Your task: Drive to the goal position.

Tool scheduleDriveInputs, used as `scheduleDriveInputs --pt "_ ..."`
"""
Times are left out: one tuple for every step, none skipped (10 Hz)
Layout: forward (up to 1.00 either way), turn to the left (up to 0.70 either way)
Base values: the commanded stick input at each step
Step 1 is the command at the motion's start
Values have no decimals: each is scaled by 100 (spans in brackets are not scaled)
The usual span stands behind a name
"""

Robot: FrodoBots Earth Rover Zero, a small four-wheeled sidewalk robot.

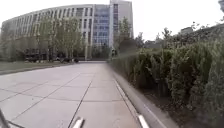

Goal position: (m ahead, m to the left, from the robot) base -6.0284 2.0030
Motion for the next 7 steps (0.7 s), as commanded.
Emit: scheduleDriveInputs --pt "4 0" --pt "4 0" --pt "4 0" --pt "4 0" --pt "4 0" --pt "4 0" --pt "4 0"
